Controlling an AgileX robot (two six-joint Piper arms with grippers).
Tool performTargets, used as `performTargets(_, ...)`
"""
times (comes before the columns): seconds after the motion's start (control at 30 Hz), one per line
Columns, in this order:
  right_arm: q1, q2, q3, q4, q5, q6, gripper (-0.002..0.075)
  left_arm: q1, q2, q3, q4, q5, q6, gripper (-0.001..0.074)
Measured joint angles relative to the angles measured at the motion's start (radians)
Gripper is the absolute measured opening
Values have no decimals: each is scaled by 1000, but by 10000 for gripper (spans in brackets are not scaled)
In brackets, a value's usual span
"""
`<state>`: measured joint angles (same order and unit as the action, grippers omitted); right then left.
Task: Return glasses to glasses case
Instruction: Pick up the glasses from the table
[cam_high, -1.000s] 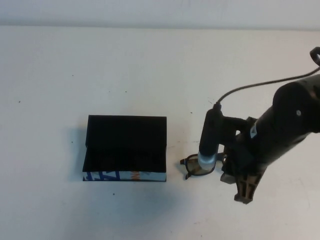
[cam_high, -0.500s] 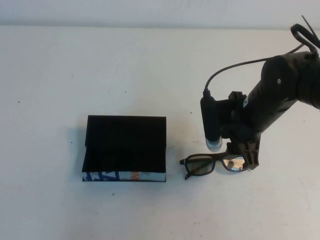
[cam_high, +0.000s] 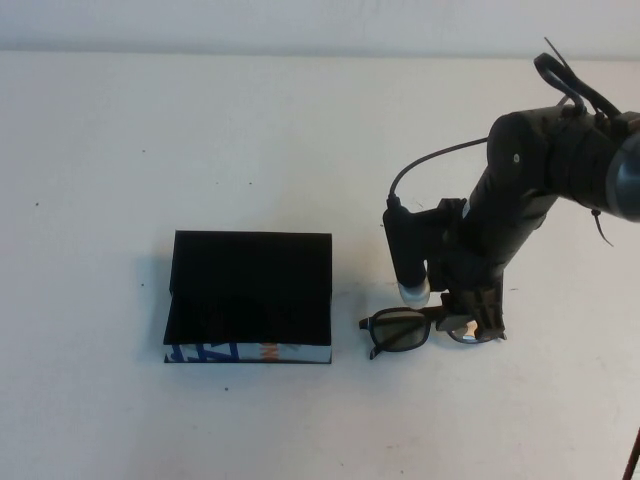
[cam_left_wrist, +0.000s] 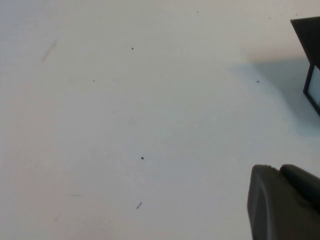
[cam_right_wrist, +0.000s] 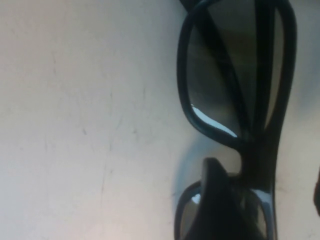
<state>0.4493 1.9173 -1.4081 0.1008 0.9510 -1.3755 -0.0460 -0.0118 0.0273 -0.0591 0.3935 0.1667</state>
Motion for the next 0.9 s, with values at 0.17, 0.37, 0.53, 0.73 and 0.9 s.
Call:
performTargets(0.17, 0, 20, -4, 0, 0, -1, 360, 0, 0, 0, 0, 0, 0, -4)
performTargets(0.37, 0, 41, -35, 4, 6, -1, 360, 0, 0, 0, 0, 0, 0, -4)
performTargets(0.53, 0, 64, -40, 9, 9, -1, 360, 0, 0, 0, 0, 0, 0, -4)
performTargets(0.73, 17, 70, -54, 11, 31, -1, 360, 0, 0, 0, 0, 0, 0, -4)
performTargets(0.9, 19, 70, -61, 13, 39, -1, 360, 0, 0, 0, 0, 0, 0, -4)
